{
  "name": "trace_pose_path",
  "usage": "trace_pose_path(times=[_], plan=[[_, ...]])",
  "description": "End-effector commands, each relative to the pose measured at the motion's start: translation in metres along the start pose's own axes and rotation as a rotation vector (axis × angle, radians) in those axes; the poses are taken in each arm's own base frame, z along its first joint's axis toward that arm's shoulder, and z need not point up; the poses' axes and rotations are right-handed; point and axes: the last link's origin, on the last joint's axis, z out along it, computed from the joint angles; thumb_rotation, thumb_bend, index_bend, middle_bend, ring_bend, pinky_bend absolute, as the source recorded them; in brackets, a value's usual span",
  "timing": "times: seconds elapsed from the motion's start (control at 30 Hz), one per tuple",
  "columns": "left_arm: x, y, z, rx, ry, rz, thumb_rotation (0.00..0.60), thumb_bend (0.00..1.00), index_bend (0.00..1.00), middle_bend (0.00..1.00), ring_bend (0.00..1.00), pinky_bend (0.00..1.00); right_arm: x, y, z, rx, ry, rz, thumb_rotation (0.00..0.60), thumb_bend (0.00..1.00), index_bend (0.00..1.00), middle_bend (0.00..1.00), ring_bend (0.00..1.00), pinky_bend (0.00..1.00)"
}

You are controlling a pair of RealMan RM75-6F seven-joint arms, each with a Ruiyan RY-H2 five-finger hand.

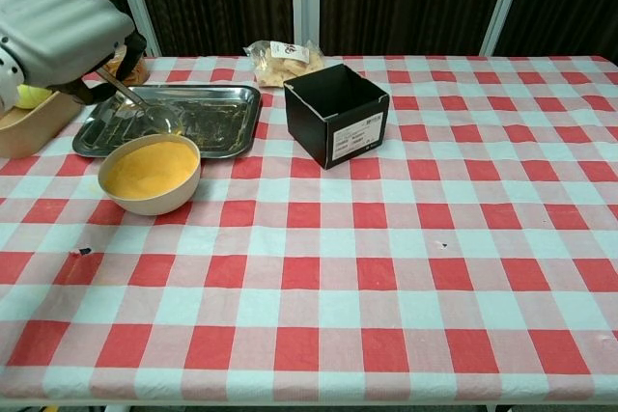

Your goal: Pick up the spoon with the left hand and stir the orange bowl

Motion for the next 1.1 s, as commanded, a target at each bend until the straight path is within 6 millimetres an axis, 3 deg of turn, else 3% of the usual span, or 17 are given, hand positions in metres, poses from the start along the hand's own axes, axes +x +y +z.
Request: trace_pose_path(times=[0.03,0.23,0.47,0.7,0.83,0.9,1.0,1.1], plan=[[0.009,-0.015,0.037,0.065,-0.097,-0.269,0.600,0.43,0.68,0.96,0.94,1.00,0.000,0.000,0.001,-0.001,-0.002,0.000,0.600,0.20,0.00,0.08,0.00,0.00],[-0.008,-0.013,0.065,0.100,-0.249,-0.393,0.600,0.42,0.62,0.96,0.94,1.00,-0.003,0.001,0.003,-0.004,-0.013,0.003,0.600,0.20,0.00,0.08,0.00,0.00],[-0.022,-0.009,0.086,0.149,-0.326,-0.358,0.600,0.41,0.56,0.96,0.93,1.00,-0.005,0.002,0.005,-0.007,-0.021,0.005,0.600,0.20,0.00,0.08,0.00,0.00],[-0.029,-0.014,0.089,0.188,-0.364,-0.379,0.600,0.40,0.40,0.94,0.93,1.00,-0.004,0.005,0.004,-0.017,-0.021,0.006,0.600,0.20,0.00,0.08,0.00,0.00],[-0.018,-0.037,0.077,0.219,-0.326,-0.457,0.600,0.40,0.35,0.89,0.87,0.99,-0.003,0.005,0.004,-0.015,-0.024,0.004,0.600,0.20,0.00,0.08,0.00,0.00],[-0.014,-0.056,0.058,0.231,-0.300,-0.465,0.600,0.39,0.35,0.82,0.78,0.95,-0.003,0.006,0.004,-0.017,-0.035,-0.001,0.600,0.20,0.00,0.08,0.00,0.00],[-0.010,-0.078,0.025,0.240,-0.251,-0.474,0.600,0.37,0.35,0.71,0.63,0.83,-0.003,0.007,0.004,-0.020,-0.051,-0.007,0.600,0.20,0.00,0.08,0.00,0.00],[-0.009,-0.100,-0.015,0.260,-0.181,-0.463,0.600,0.31,0.35,0.58,0.49,0.63,-0.004,0.007,0.005,-0.020,-0.058,-0.004,0.600,0.20,0.00,0.07,0.00,0.00]])
